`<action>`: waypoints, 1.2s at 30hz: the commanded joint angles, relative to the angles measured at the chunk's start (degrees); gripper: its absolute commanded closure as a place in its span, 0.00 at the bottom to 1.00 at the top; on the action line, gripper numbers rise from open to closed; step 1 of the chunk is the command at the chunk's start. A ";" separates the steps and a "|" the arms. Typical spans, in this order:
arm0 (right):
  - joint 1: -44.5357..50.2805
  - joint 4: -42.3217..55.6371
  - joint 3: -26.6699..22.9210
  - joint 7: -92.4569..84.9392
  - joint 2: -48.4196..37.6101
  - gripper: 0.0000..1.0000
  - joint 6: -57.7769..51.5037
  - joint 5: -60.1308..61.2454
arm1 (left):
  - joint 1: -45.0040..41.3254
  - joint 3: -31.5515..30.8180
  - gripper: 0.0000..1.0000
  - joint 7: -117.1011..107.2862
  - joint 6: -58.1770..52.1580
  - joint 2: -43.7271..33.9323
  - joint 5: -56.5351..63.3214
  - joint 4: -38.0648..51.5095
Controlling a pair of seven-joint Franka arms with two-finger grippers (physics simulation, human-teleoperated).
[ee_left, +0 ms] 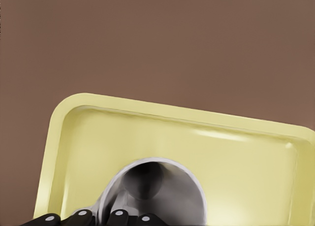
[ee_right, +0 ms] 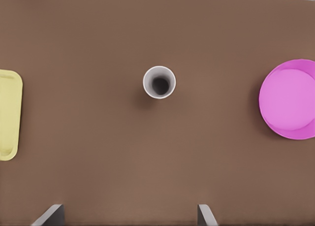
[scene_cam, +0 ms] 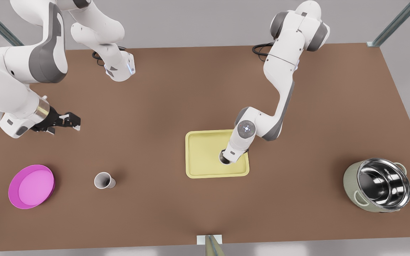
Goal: Use the left arm to pick up the white IKEA cup from the tray and place it on the middle-left position; use the right arm to pick up the white IKEA cup from the tray and place it on the middle-right position
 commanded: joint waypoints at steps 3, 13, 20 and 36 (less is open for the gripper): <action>-0.26 -0.02 -0.19 5.13 0.11 0.00 -2.23 0.39 | 0.47 0.07 0.74 -2.98 -7.32 -0.88 -0.15 3.24; -0.35 -0.02 -0.19 5.13 0.20 0.00 -2.58 0.39 | 24.63 2.54 0.76 40.70 -11.81 -3.52 -0.15 4.30; -0.35 -0.02 -0.28 5.13 0.55 0.00 -2.23 0.39 | 31.14 2.45 0.76 50.55 7.79 0.26 -1.29 3.86; -0.35 -0.02 -0.37 5.13 0.64 0.00 -2.49 0.48 | 31.05 2.71 0.00 48.53 15.62 4.13 -1.38 3.50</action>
